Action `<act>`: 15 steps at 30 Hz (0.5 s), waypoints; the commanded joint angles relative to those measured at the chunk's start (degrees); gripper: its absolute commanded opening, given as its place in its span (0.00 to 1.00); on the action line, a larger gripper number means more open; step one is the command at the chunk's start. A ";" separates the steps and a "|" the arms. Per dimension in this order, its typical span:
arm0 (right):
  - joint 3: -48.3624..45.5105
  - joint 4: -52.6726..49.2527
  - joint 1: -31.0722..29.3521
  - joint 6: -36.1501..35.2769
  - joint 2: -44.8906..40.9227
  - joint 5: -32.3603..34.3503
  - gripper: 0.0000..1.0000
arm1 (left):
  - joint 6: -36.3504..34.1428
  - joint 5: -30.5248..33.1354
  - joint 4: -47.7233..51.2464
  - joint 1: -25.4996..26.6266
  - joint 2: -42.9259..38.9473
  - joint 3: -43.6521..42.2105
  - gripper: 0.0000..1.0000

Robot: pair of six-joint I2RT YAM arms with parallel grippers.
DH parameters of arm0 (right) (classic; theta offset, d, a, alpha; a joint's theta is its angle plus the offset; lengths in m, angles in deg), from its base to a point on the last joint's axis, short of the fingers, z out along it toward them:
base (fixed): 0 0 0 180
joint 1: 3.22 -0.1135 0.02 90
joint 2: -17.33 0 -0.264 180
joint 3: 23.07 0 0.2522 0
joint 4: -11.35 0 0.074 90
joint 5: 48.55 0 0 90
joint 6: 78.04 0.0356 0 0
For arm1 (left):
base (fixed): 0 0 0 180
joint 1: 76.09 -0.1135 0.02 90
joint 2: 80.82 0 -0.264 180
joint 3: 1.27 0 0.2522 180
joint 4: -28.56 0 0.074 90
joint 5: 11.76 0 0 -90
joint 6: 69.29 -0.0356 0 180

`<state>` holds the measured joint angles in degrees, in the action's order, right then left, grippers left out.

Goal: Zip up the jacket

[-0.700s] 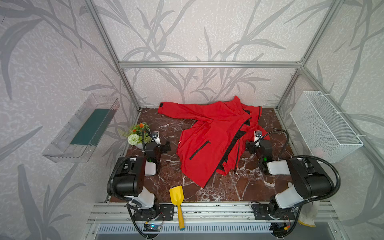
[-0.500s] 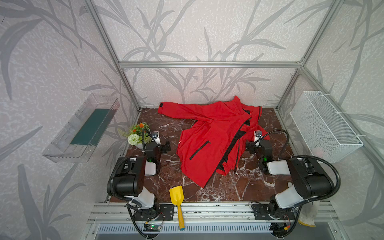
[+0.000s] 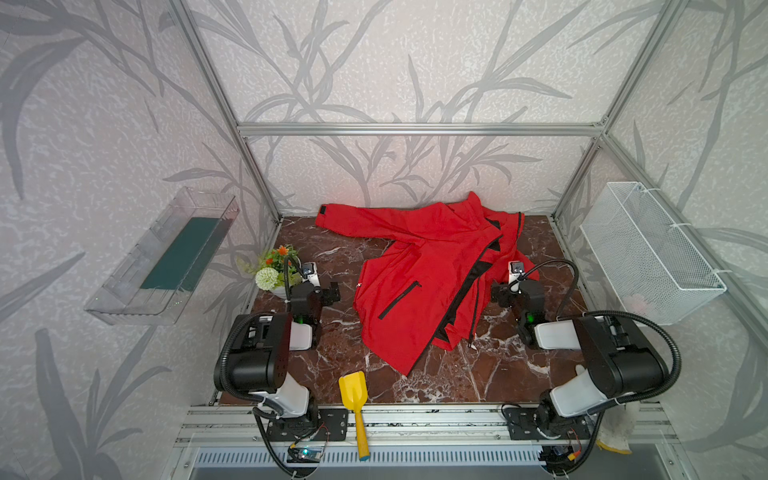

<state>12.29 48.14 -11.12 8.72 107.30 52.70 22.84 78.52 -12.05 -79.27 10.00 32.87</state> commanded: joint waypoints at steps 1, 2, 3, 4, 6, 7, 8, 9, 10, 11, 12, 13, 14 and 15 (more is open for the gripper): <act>0.89 -0.09 0.17 0.12 -1.20 -0.39 0.99 | 0.15 0.76 -0.12 -0.05 -1.09 1.09 0.99; 0.89 -0.09 0.17 0.21 -1.23 -0.35 0.99 | 0.07 0.83 -0.12 0.02 -1.09 1.07 0.99; 0.89 -0.09 0.17 0.17 -1.21 -0.37 0.99 | 0.06 1.02 -0.08 0.16 -1.16 1.10 0.99; 0.89 -0.09 0.17 0.16 -1.20 -0.35 0.99 | 0.07 0.96 -0.12 0.16 -1.10 1.12 0.99; 0.89 -0.10 0.17 0.21 -1.20 -0.41 0.99 | 0.11 1.61 0.06 0.14 -1.17 1.31 0.99; 0.89 0.18 0.21 0.19 -1.21 -0.90 0.99 | 0.61 3.64 1.94 0.34 -2.01 1.85 0.99; 1.26 1.61 0.41 -0.80 -1.19 -2.49 0.99 | 1.17 6.44 5.05 0.65 -4.37 2.66 0.99; 2.75 -3.00 0.05 -1.32 -3.06 -2.22 0.99 | 1.74 8.87 11.43 0.87 -7.33 4.31 0.99; 4.79 -9.99 -0.67 -1.18 -6.11 -0.12 0.99 | 1.78 10.31 16.94 1.05 -10.55 6.14 0.99; 7.75 -20.22 -1.75 -0.61 -10.42 3.11 0.99 | 2.62 10.96 22.62 1.20 -13.78 8.46 0.99; 10.93 -31.32 -3.32 2.40 -14.84 6.48 0.99 | 4.24 10.53 29.32 1.28 -16.98 10.90 0.99; 13.16 -38.20 -4.35 5.67 -18.17 8.78 0.99 | 5.78 10.06 34.97 1.39 -19.43 13.09 0.99; 15.71 -46.35 -5.63 10.27 -21.36 10.27 0.99 | 7.37 8.74 41.53 1.53 -21.77 15.77 0.99; 18.02 -53.51 -7.16 13.83 -24.09 10.72 0.99 | 9.10 7.88 48.10 1.90 -23.78 18.18 0.99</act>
<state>23.44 18.26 -15.23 13.24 91.63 57.59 26.89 85.66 15.82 -78.09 -7.68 44.91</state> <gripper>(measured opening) 0.990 0.990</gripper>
